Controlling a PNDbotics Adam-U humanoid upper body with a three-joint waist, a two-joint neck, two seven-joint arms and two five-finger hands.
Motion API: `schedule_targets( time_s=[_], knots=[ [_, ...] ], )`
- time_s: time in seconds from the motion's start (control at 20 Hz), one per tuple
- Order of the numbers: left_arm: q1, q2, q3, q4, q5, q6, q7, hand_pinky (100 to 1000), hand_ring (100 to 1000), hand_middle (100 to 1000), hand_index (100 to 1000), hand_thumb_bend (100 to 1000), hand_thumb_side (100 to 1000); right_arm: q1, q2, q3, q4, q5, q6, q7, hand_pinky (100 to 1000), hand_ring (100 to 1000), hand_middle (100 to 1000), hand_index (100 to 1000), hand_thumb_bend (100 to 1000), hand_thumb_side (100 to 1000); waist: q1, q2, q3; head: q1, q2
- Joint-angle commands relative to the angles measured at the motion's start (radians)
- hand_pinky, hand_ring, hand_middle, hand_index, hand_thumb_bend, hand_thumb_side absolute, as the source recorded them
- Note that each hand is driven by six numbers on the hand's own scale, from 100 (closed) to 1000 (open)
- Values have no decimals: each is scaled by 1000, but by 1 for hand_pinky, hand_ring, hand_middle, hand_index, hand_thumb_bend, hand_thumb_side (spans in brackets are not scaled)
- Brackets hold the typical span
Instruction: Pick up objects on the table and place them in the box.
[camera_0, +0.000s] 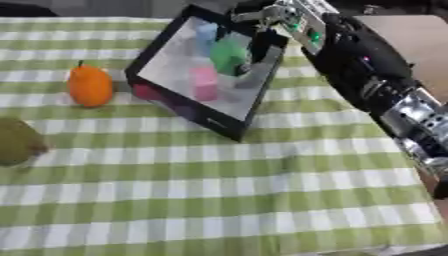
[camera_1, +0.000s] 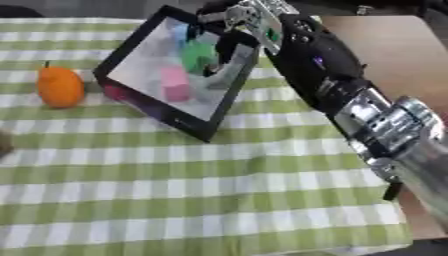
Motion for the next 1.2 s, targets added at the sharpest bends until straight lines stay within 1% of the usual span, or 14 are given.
schedule_targets(
  time_s=[0.05, 0.35, 0.5, 0.55, 0.6, 0.65, 0.7, 0.75, 0.8, 0.9, 1.0, 1.05, 1.1, 1.2],
  knots=[
    [-5, 28, 2, -13, 0, -1, -1, 898, 823, 732, 805, 363, 802, -18, -23, -12, -9, -7, -4, 0, 897, 865, 817, 880, 559, 267, -11, -24, -2, 3, -2],
    [-4, 29, 2, -13, -1, -1, 0, 898, 823, 731, 805, 370, 807, -9, -46, -15, -43, -57, 7, 20, 901, 863, 814, 881, 554, 256, -9, -28, -9, 7, -2],
    [-7, 39, 1, -13, -3, -1, -2, 898, 823, 732, 805, 362, 793, 10, -76, -27, -109, -126, 31, 26, 901, 845, 795, 870, 537, 244, -6, -31, -12, 10, -2],
    [-10, 50, 0, -14, -5, 0, -3, 897, 823, 732, 806, 362, 790, 25, -95, -39, -157, -171, 48, 15, 901, 839, 789, 867, 523, 260, -5, -32, -14, 13, -2],
    [-14, 62, -1, -15, -8, 0, -3, 897, 823, 733, 806, 362, 786, 45, -118, -52, -212, -226, 73, -2, 901, 828, 777, 859, 466, 295, -3, -33, -16, 17, -2],
    [-19, 78, -1, -16, -10, 0, -4, 896, 824, 733, 806, 361, 782, 67, -142, -66, -268, -289, 107, -23, 904, 822, 770, 852, 431, 306, -2, -34, -18, 21, -2],
    [-24, 94, -2, -17, -14, 1, -5, 896, 825, 737, 808, 363, 772, 89, -167, -78, -322, -334, 147, -46, 912, 817, 762, 840, 369, 321, 0, -35, -22, 24, -2],
    [-33, 117, -5, -19, -20, 3, -8, 895, 826, 740, 811, 364, 767, 114, -188, -94, -375, -406, 184, -71, 916, 817, 761, 834, 336, 340, 1, -36, -26, 27, -2],
    [-44, 141, -7, -22, -26, 5, -12, 894, 827, 746, 815, 371, 752, 141, -211, -108, -425, -481, 223, -95, 926, 820, 761, 825, 239, 379, 3, -38, -30, 29, -2],
    [-70, 192, -9, -28, -40, 14, -17, 891, 830, 753, 818, 381, 727, 202, -258, -141, -523, -631, 294, -147, 942, 828, 765, 822, 108, 444, 7, -39, -36, 35, -2],
    [-99, 256, -15, -33, -50, 32, -23, 889, 837, 764, 822, 399, 694, 275, -298, -196, -616, -768, 348, -204, 958, 833, 765, 822, 100, 456, 13, -39, -42, 47, -2],
    [-111, 290, -18, -35, -52, 46, -28, 888, 837, 766, 823, 405, 686, 313, -313, -232, -659, -834, 369, -238, 961, 833, 764, 821, 100, 434, 16, -39, -46, 54, -2],
    [-120, 323, -21, -37, -55, 60, -35, 887, 839, 771, 825, 410, 674, 345, -324, -265, -696, -893, 387, -271, 962, 831, 760, 819, 177, 345, 19, -39, -49, 62, -2],
    [-137, 398, -30, -39, -63, 102, -64, 888, 843, 779, 833, 410, 675, 405, -346, -328, -759, -974, 409, -333, 956, 826, 747, 811, 302, 261, 23, -39, -57, 74, -2]
  ],
)
